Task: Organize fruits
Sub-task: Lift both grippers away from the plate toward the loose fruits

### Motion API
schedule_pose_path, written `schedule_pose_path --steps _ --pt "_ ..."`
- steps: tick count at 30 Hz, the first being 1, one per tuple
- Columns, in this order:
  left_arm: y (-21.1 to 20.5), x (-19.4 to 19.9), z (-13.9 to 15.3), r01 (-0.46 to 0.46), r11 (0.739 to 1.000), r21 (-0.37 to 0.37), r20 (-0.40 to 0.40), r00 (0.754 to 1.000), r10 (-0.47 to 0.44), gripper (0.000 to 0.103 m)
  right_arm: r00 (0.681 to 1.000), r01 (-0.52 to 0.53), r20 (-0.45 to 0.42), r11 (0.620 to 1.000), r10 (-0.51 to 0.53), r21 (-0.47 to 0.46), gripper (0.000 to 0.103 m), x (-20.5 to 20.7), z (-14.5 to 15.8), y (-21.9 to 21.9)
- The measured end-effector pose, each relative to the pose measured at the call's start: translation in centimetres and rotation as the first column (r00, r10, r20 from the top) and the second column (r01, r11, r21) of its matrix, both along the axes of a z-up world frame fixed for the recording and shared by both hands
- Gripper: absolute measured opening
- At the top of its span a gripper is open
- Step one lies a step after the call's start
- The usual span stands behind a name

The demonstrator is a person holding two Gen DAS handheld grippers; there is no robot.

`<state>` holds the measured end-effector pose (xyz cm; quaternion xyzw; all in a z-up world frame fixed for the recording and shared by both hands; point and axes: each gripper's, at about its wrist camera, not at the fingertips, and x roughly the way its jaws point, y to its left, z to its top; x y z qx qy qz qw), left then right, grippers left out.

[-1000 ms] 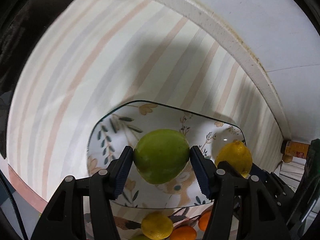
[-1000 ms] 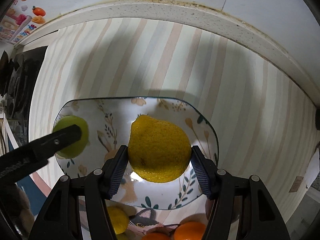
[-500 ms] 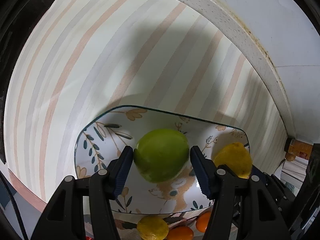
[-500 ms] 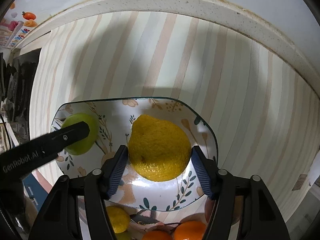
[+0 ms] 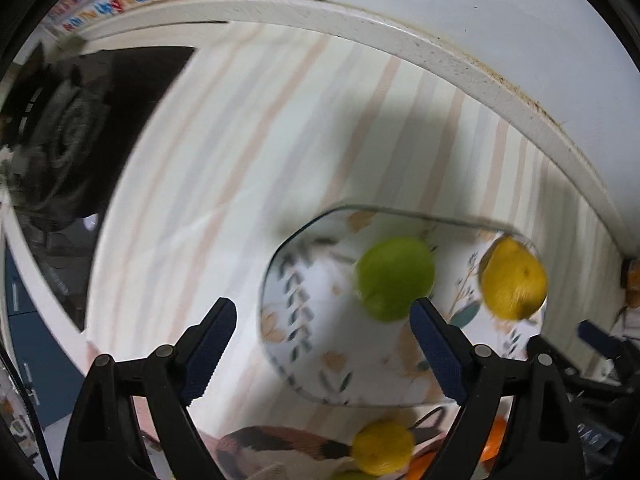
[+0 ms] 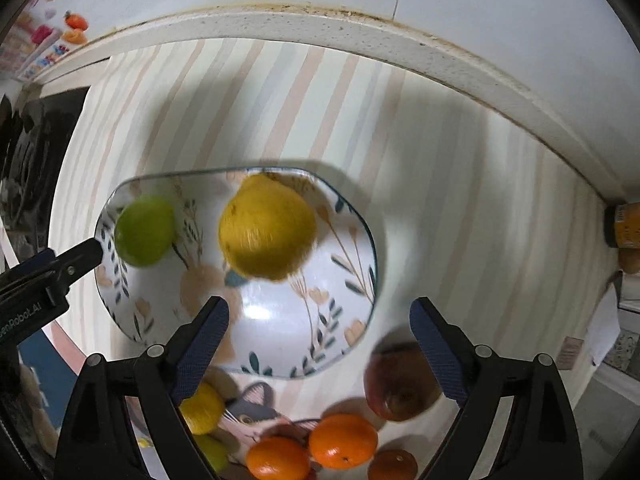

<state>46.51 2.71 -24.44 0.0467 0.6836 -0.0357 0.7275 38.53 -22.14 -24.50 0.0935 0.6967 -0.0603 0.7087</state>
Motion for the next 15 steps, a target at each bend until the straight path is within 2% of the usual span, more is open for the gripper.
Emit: schedule_pose_path --steps 6,7,10,15 --pt "1.7 -5.1 2.2 0.008 0.999 0.039 0.071 0.997 -0.011 0.089 0.999 -0.031 0.045 1.0 0.03 0.003 0.094 -2.9 1.3 2.6" --pt "1.9 -6.1 2.6 0.008 0.999 0.035 0.08 0.997 -0.011 0.089 0.998 -0.036 0.053 0.999 0.036 0.005 0.094 -2.0 0.9 4.1" --pt "2.0 -8.0 3.9 0.001 1.0 0.03 0.113 0.994 -0.004 0.089 0.995 -0.051 0.09 0.999 0.05 0.008 0.094 -2.7 1.6 5.7" --pt "2.3 -10.5 6.7 -0.002 1.0 0.007 0.165 0.986 0.0 0.089 0.987 -0.069 0.147 0.997 0.066 0.017 0.094 -5.5 4.1 6.8"
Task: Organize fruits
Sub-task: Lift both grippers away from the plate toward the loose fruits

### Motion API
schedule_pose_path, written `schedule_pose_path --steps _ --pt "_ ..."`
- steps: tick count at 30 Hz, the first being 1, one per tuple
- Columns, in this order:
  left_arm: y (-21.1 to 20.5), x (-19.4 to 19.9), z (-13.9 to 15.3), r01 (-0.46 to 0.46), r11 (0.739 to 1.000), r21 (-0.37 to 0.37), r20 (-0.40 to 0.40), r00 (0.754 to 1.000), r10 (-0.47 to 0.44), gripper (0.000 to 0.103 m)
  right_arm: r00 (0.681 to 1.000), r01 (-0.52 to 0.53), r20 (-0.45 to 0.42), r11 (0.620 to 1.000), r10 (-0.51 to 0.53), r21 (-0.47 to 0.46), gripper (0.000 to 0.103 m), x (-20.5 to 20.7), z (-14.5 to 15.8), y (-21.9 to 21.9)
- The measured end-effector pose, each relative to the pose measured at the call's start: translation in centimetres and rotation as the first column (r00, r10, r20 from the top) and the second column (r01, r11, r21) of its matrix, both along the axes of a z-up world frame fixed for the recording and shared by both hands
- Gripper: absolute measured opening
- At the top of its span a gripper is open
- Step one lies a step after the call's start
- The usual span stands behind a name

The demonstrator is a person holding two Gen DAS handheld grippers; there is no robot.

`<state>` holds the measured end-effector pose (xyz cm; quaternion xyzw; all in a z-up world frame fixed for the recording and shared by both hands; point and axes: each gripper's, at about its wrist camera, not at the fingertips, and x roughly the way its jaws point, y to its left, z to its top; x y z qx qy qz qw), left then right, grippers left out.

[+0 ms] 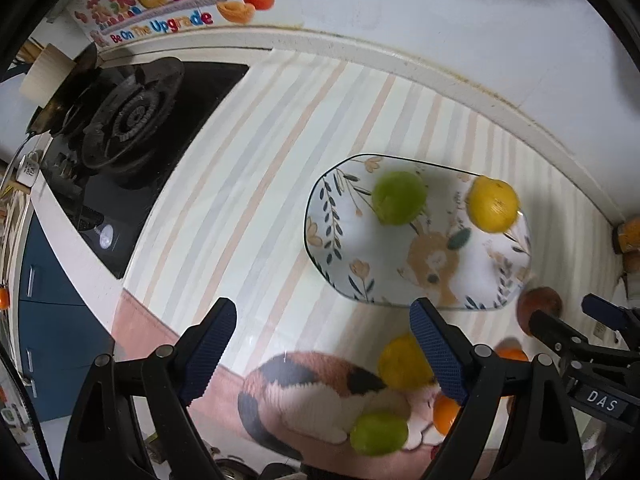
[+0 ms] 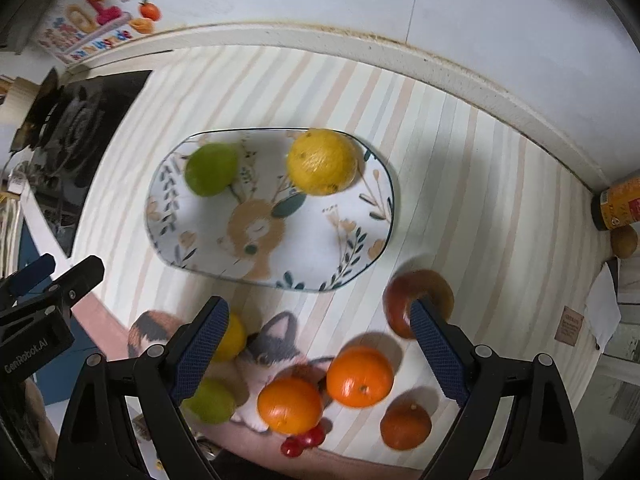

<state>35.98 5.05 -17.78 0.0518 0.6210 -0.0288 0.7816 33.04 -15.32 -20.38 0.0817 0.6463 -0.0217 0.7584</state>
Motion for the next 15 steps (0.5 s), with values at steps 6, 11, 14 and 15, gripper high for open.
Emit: schedule_pose_path --steps 6,11,14,15 --pt "-0.3 -3.0 2.7 0.01 1.0 -0.027 0.046 0.999 -0.009 0.089 0.998 -0.023 0.065 1.0 0.023 0.001 0.094 -3.1 3.4 0.6" --pt "-0.4 -5.0 4.7 0.015 0.999 -0.047 0.082 0.997 -0.012 0.089 0.992 -0.029 0.12 0.999 0.032 -0.026 0.094 -5.4 6.2 0.4" --pt "-0.1 -6.1 5.8 0.012 0.998 -0.064 0.101 0.995 -0.006 0.089 0.989 -0.026 0.143 0.999 0.028 -0.019 0.094 -6.5 7.4 0.1" --pt "0.0 -6.4 6.1 0.012 0.998 -0.069 0.108 0.994 -0.004 0.089 0.988 -0.024 0.151 1.0 0.026 -0.017 0.094 -6.9 7.9 0.0"
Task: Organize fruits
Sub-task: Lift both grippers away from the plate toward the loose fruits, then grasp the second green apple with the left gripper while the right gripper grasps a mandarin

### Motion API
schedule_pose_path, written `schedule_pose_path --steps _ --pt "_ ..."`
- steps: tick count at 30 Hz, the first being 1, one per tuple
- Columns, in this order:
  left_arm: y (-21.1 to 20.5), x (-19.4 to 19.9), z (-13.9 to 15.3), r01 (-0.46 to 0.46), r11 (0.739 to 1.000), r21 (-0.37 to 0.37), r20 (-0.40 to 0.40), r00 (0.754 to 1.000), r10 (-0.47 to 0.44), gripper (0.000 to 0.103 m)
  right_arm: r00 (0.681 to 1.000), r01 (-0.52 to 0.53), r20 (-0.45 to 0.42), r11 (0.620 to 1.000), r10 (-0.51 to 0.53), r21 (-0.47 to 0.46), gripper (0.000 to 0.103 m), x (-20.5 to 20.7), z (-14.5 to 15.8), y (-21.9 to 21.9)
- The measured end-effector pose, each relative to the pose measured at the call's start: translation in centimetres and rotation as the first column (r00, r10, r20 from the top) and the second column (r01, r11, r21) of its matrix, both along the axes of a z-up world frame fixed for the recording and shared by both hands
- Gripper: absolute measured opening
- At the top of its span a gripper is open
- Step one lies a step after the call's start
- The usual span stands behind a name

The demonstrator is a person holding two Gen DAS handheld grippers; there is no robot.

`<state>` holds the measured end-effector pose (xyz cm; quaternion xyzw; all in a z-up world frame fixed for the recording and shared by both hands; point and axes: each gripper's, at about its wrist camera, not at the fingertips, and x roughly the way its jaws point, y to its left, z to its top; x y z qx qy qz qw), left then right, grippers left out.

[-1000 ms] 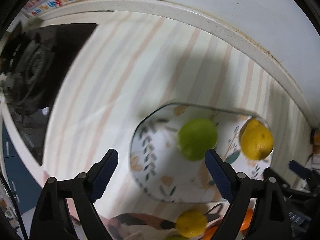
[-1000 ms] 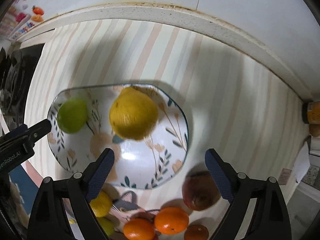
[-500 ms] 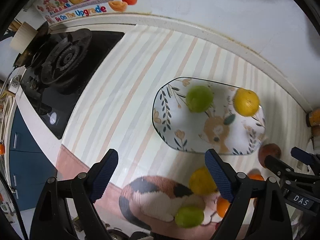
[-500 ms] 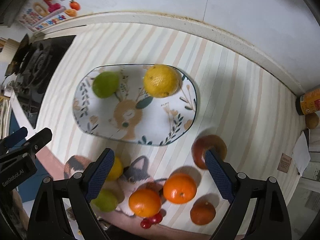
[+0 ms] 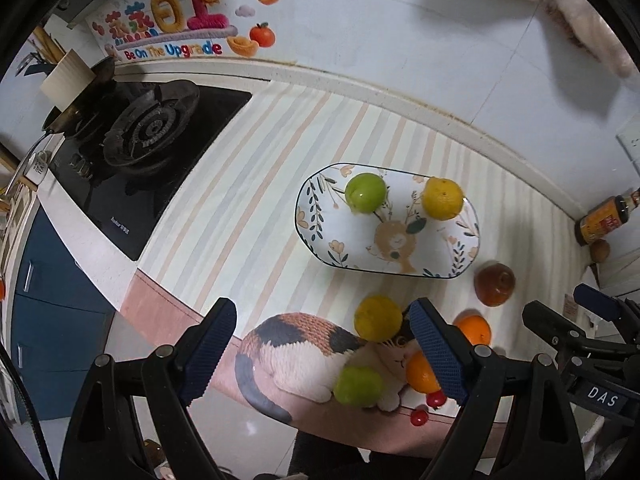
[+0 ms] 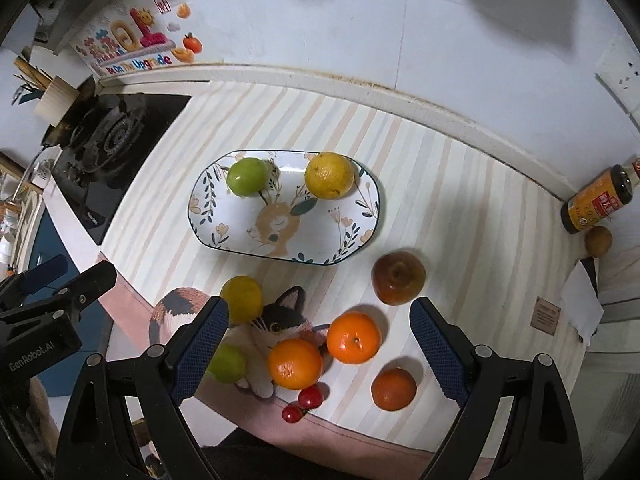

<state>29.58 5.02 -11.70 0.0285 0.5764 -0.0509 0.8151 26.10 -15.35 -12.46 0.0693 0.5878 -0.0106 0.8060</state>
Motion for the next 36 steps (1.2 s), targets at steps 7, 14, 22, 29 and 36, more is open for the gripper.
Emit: schedule_pose_path --steps 7,14,22,29,36 --pt "0.0 -1.4 1.4 -0.001 0.999 -0.034 0.024 1.0 0.002 0.089 0.999 0.001 0.035 0.999 -0.003 0.037 0.094 -1.6 2.0 -0.5" --pt "-0.7 -1.7 -0.9 0.023 0.999 -0.03 -0.02 1.0 -0.024 0.098 0.999 0.046 -0.021 0.993 -0.044 0.108 0.094 -1.8 -0.9 -2.8" --pt "-2.0 -2.4 -11.1 0.063 0.997 0.034 -0.224 0.973 -0.054 0.099 0.963 0.168 -0.24 0.969 -0.121 0.182 0.094 -0.9 -11.9 -5.8" --pt "-2.1 -3.4 -18.1 0.037 0.999 -0.033 -0.412 0.91 -0.047 0.098 0.931 0.215 -0.338 0.956 -0.139 0.198 0.089 0.0 -16.9 -5.8" --pt "-2.9 -4.1 -20.2 0.058 0.995 -0.084 -0.446 0.891 -0.089 0.062 0.913 0.208 -0.389 0.96 -0.121 0.19 0.074 0.9 -19.6 -5.0"
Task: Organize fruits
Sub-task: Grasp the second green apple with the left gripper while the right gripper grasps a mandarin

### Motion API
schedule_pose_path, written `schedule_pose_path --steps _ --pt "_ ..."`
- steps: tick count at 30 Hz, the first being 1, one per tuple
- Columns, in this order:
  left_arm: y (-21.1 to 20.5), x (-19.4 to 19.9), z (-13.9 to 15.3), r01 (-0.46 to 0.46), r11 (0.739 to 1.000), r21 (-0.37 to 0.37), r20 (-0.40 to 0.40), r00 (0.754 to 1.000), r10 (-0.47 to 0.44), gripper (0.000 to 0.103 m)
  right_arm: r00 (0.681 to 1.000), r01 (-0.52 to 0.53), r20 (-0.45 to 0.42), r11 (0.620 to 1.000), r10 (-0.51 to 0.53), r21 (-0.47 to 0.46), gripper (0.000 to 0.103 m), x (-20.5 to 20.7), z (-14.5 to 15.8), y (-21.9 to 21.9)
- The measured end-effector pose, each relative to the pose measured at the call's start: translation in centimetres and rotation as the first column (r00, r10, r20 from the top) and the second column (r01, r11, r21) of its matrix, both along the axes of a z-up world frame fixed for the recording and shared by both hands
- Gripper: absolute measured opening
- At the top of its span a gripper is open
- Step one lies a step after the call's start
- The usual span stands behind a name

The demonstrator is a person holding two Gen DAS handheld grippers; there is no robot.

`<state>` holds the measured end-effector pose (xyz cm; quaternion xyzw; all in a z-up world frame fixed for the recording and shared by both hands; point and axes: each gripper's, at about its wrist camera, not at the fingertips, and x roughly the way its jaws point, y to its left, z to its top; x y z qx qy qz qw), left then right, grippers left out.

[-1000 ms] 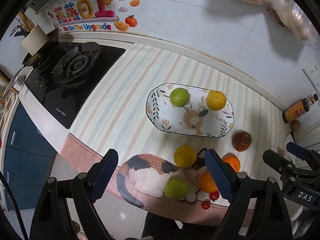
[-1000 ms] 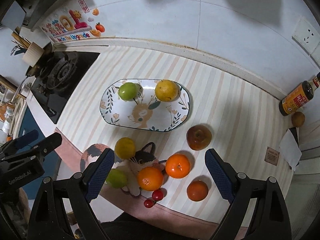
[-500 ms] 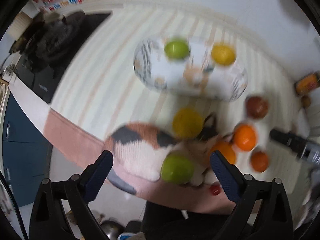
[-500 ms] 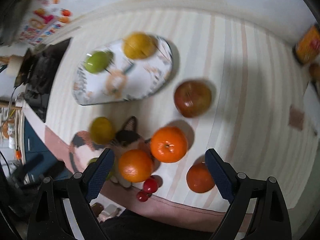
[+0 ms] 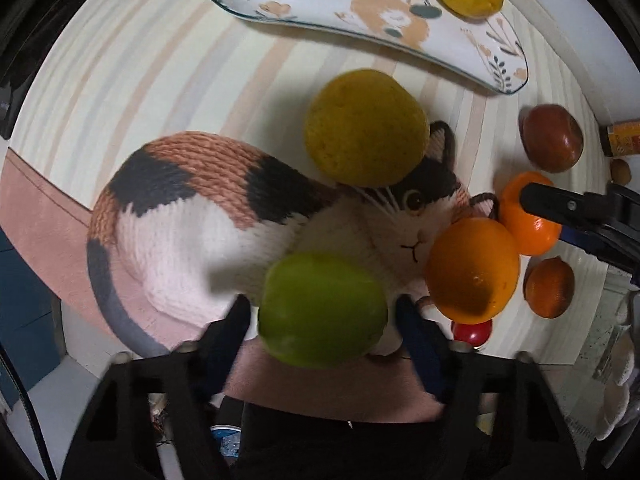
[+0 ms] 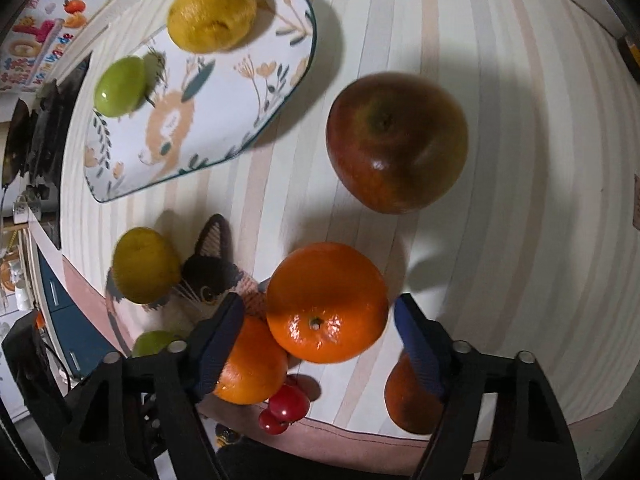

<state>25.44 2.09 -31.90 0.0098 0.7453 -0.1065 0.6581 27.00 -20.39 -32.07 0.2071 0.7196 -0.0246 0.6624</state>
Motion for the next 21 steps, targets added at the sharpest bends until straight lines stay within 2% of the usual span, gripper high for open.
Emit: schedule_pose_path --steps 1,2,7,11,15,18,21 --pt "0.0 -0.1 0.0 -0.002 1.0 -0.002 0.011 1.0 0.002 0.061 1.0 -0.004 -0.006 1.0 0.004 -0.012 0.067 0.0 -0.2 0.1" --pt "0.1 -0.2 0.1 -0.007 1.0 -0.005 0.023 1.0 0.007 0.061 1.0 -0.011 0.001 1.0 0.011 -0.024 0.066 0.0 -0.2 0.2" --pt "1.6 -0.5 0.1 -0.03 0.999 0.03 0.06 0.998 0.029 0.061 0.998 -0.059 -0.002 0.997 0.059 -0.045 0.066 -0.8 -0.5 0.9" --pt "1.8 -0.5 0.1 -0.036 0.999 0.02 0.067 0.997 0.034 0.061 0.999 -0.033 -0.015 0.999 0.033 -0.017 0.067 -0.6 -0.9 0.7" --pt "1.6 -0.2 0.2 -0.025 0.999 0.023 0.071 0.997 0.023 0.061 0.996 -0.084 -0.034 0.996 0.083 -0.039 0.067 -0.6 -1.5 1.6" --pt "1.9 0.0 1.1 -0.028 1.0 0.002 0.077 0.997 0.027 0.061 0.995 -0.103 -0.018 0.992 0.102 -0.068 0.066 -0.7 -1.2 2.3" --pt "1.4 1.5 3.3 -0.022 1.0 -0.019 0.113 0.993 0.024 0.061 0.995 -0.087 0.03 0.994 0.09 -0.071 0.066 -0.3 0.2 2.8"
